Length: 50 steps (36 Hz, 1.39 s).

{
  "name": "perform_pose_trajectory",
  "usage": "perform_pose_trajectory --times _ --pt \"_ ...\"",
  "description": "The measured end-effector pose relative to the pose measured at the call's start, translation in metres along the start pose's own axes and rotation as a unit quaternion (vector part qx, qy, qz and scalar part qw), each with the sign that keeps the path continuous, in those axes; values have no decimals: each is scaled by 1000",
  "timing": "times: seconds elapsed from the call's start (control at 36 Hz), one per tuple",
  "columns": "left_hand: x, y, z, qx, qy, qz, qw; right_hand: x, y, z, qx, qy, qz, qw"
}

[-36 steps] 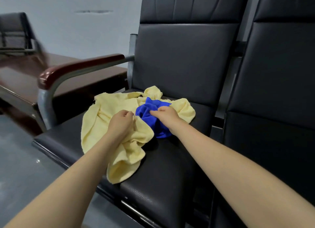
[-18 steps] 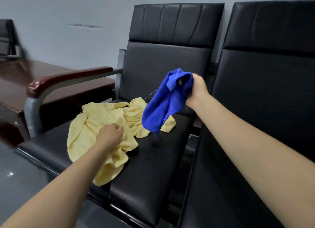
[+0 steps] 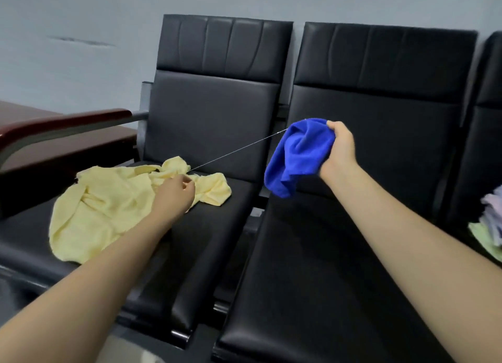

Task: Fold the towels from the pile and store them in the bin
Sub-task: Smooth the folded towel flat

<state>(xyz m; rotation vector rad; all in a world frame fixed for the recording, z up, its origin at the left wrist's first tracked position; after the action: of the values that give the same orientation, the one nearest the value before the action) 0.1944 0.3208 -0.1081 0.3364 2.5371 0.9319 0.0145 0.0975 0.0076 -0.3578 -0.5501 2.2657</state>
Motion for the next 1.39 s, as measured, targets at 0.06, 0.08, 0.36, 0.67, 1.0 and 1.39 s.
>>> perform_pose_trajectory --times 0.06,0.08,0.36,0.67,1.0,1.39 --pt "10 -10 -26 48 -19 22 998 7 17 8 46 0 4 999" --pt "16 -17 -39 69 -27 38 997 12 26 10 72 -7 6 997" --pt "79 -90 -151 464 128 313 819 54 132 22 196 -85 28 976" --pt "114 -123 -194 629 130 386 663 87 219 5 172 -83 -72 979" --pt "134 -141 -189 347 28 375 859 88 232 13 114 -51 -49 991" --pt "150 -163 -195 316 -11 447 837 98 225 35 104 7 -22 994"
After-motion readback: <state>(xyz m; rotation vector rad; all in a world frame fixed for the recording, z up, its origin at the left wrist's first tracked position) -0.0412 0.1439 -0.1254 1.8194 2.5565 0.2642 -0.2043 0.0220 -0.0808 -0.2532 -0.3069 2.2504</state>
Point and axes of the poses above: each hand's wrist, its own x-axis away from the middle knuckle, its own y-axis out of the back of the hand, z = x × y, the point moved 1 cm from there along -x, towards the middle knuckle, and after that the axes turned 4 degrees about z, right-handed, at the moved point
